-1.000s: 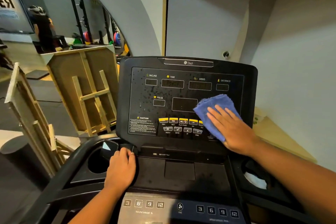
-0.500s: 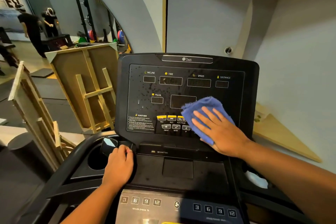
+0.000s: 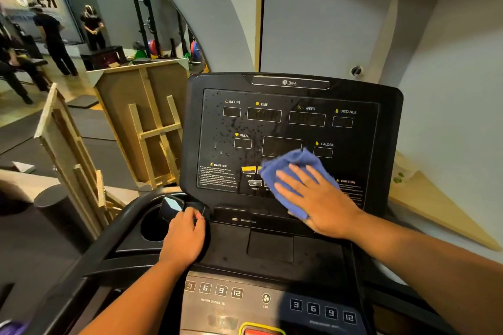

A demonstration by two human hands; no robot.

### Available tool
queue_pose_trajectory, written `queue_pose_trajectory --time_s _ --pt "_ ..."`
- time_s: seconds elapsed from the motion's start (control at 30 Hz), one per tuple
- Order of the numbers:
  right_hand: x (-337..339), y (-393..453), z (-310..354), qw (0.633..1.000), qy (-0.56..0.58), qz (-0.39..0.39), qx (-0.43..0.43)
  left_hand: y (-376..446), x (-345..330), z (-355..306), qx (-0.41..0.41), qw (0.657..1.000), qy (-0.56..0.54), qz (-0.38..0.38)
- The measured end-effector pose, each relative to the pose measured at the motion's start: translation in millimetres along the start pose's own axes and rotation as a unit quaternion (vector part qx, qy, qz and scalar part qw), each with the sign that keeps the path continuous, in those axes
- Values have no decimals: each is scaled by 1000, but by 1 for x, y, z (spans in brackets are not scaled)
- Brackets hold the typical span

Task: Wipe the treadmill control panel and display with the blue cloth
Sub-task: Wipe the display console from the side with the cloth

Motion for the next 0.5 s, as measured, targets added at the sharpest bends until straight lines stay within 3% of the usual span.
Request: queue_pose_trajectory --time_s 0.23,0.5 --pt "6 -39 -14 995 5 81 53 -2 1 -1 0 1000 -13 -5" --pt "10 64 22 995 8 21 99 -1 1 -1 -2 1000 -11 -11"
Point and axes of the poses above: each hand's wrist, its own y-axis towards the middle knuckle, its own x-axis out of the back of the hand, z = x × y, the point moved 3 cm from there along y, towards the middle knuckle, and after that the axes turned 7 degrees about x, right-handed, at the moved point
